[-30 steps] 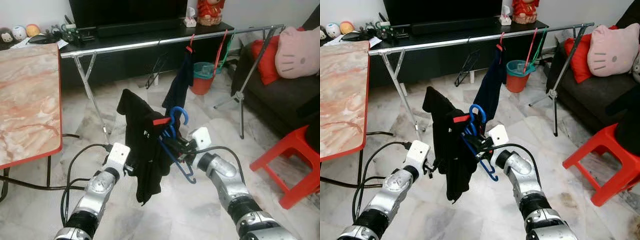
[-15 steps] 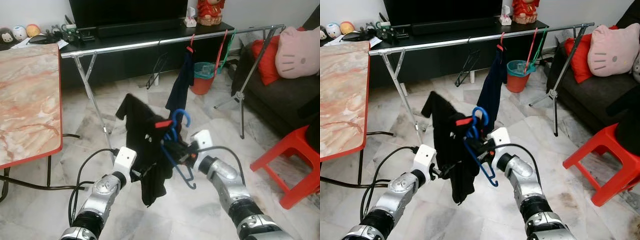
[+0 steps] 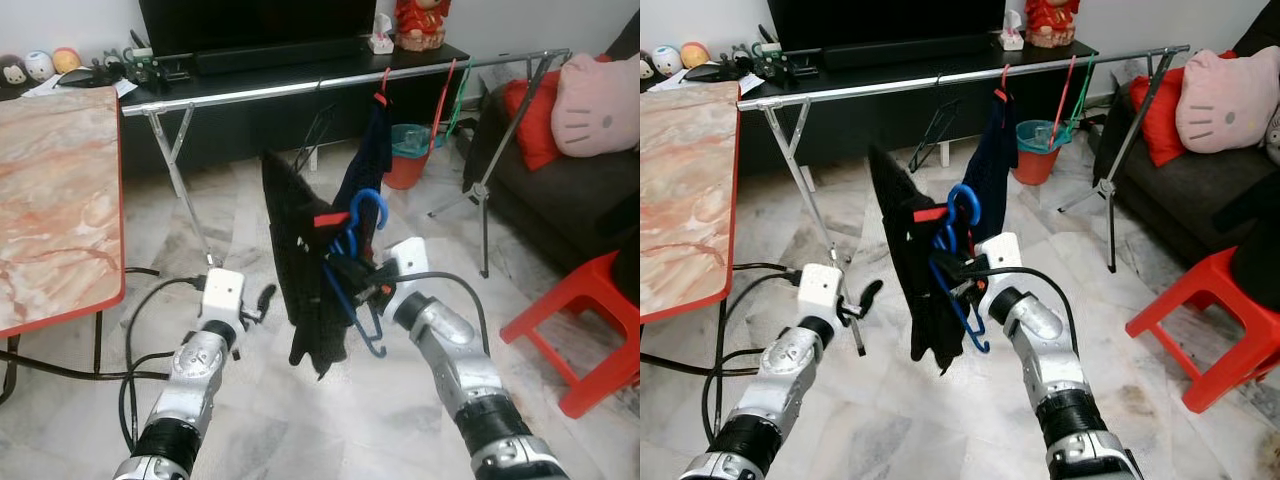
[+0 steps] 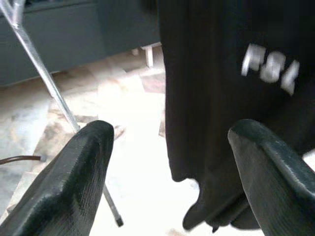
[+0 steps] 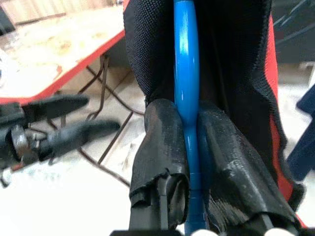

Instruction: Hang hanger

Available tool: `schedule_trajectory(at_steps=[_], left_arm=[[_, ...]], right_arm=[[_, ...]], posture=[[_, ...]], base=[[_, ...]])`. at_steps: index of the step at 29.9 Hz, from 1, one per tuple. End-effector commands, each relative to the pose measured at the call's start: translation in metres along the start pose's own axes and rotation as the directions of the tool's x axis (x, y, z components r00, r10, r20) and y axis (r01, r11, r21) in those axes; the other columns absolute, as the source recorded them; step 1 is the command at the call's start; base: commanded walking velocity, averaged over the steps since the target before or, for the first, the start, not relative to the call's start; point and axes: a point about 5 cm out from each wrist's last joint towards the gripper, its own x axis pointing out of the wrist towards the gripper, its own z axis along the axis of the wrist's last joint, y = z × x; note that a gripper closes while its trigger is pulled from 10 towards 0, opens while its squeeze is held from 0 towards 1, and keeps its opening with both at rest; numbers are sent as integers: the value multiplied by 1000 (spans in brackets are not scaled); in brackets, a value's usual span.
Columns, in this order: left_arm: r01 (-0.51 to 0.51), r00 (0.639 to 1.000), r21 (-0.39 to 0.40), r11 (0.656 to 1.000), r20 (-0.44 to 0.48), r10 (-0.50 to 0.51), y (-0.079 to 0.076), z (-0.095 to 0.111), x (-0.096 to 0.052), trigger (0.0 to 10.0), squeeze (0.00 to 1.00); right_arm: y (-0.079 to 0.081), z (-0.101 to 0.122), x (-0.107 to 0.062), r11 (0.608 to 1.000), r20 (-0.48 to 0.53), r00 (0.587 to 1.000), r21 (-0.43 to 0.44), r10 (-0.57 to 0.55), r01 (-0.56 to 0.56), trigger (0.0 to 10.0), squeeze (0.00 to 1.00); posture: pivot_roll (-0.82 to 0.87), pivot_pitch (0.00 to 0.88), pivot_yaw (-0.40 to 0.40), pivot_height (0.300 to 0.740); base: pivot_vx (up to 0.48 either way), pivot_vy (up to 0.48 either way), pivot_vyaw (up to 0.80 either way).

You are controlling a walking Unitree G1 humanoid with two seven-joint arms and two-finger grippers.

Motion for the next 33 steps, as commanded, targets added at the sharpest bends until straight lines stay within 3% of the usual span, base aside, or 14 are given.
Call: schedule_trajectory(at_steps=[1, 9, 18, 19, 24, 26, 33], left_arm=[[-13, 999, -23, 1000, 39, 14, -3, 6, -1, 10000, 0], [53, 995, -40, 998, 84, -49, -11, 13, -7, 10000, 0], [70, 987, -96, 993, 151, -55, -10, 24, -15, 10000, 0], [95, 981, -93, 991, 179, -77, -12, 29, -17, 10000, 0], [162, 968, -83, 983, 208, -142, -20, 34, -22, 10000, 0], [208, 960, -44, 977, 199, -195, -26, 33, -24, 10000, 0], [198, 964, -31, 980, 184, -189, -28, 34, -21, 10000, 0]], right_arm=[[4, 15, 0, 999, 38, 999, -45, 32, -31, 10000, 0], [6, 24, -4, 991, 2, 993, -65, 115, -114, 10000, 0], [8, 23, -4, 977, -55, 977, -56, 205, -208, 10000, 0], [9, 19, -6, 967, -74, 966, -42, 249, -253, 10000, 0], [5, 19, -8, 966, -67, 965, -30, 253, -255, 10000, 0], [0, 18, -9, 969, -78, 967, -25, 243, -246, 10000, 0], [0, 22, -8, 960, -76, 958, -33, 275, -278, 10000, 0]], posture=[[4, 0, -34, 740], [5, 0, -48, 740], [18, 0, -69, 740], [22, 0, -74, 740], [23, 0, -77, 740], [26, 0, -80, 740], [25, 0, -83, 740]], base=[[0, 0, 0], [0, 0, 0], [0, 0, 0], [0, 0, 0], [0, 0, 0], [0, 0, 0], [0, 0, 0]])
